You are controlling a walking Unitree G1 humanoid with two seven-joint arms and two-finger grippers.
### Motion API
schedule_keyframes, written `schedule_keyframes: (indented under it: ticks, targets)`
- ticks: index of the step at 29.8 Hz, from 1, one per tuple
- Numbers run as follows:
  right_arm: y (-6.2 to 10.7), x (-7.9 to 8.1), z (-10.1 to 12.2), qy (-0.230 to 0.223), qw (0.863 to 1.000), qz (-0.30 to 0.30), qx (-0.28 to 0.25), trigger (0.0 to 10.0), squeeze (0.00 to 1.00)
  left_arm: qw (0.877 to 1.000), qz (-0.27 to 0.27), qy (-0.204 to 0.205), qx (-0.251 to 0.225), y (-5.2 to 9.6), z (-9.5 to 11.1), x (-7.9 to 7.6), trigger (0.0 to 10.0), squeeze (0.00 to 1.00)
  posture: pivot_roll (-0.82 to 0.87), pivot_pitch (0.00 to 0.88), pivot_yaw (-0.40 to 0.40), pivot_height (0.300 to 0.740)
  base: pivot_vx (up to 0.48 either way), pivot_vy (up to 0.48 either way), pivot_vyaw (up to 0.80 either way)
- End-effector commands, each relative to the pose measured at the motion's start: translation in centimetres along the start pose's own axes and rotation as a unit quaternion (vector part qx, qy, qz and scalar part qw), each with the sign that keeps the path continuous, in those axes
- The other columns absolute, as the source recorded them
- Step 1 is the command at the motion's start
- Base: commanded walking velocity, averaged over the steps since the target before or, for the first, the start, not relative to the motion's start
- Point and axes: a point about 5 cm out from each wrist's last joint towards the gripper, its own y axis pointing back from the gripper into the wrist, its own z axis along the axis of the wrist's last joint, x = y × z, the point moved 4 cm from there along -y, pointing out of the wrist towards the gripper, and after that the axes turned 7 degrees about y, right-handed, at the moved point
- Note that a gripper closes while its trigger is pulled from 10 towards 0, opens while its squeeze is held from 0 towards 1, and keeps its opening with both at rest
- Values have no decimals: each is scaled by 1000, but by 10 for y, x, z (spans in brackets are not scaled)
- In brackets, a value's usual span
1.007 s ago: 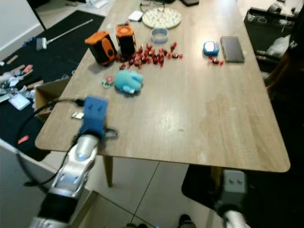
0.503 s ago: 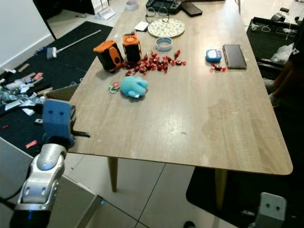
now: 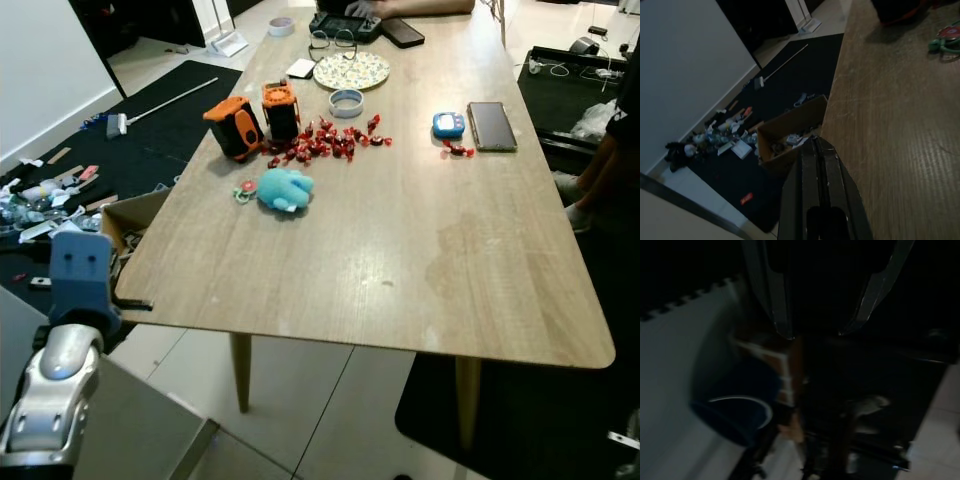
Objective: Hang keys on a hook
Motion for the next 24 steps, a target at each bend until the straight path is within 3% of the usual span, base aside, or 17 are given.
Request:
schedule_keyframes:
  ticks: [1,4,6,7,8,11,13,14,15,17,20,21,24]
  targets:
    - [3,-19,-7,24,999,-31,15,10000,0,1000,-9,-11,6,2,-5,-1,10000,0,-65,250,108,740,0,0,0]
    - [-7,-35,17,46,998,-45,-27,10000,0,1000,-13,-10,4,0,-3,-3,10000,0,-75,249,113,740,0,0,0]
    - [-20,-27,51,39,996,-20,-80,10000,0,1000,-15,-10,3,-1,-3,-3,10000,0,-78,249,116,740,0,0,0]
    - [-20,-27,51,39,996,-20,-80,10000,0,1000,-15,-10,3,-1,-3,-3,10000,0,-78,249,116,740,0,0,0]
    - [-25,-21,67,29,994,-5,-104,10000,0,1000,-17,-9,2,-1,-3,-4,10000,0,-77,248,114,740,0,0,0]
    - [-25,-21,67,29,994,-5,-104,10000,0,1000,-17,-9,2,-1,-3,-4,10000,0,-77,248,114,740,0,0,0]
    - [-39,8,121,-18,982,49,-179,10000,0,1000,-24,-2,0,0,0,-7,10000,0,-57,245,105,740,0,0,0]
    - [-39,8,121,-18,982,49,-179,10000,0,1000,-24,-2,0,0,0,-7,10000,0,-57,245,105,740,0,0,0]
    - [-43,25,149,-45,972,82,-215,10000,0,1000,-28,2,-3,2,2,-8,10000,0,-40,245,96,740,0,0,0]
    - [-43,25,149,-45,972,82,-215,10000,0,1000,-28,2,-3,2,2,-8,10000,0,-40,245,96,740,0,0,0]
    - [-41,81,210,-118,934,189,-278,10000,0,1000,-20,14,-6,8,6,-6,10000,0,-9,245,79,740,0,0,0]
    - [-39,94,220,-132,926,213,-284,10000,0,1000,-15,17,-5,9,6,-5,10000,0,-9,245,79,740,0,0,0]
    - [-39,94,220,-132,926,213,-284,10000,0,1000,-15,17,-5,9,6,-5,10000,0,-9,245,79,740,0,0,0]
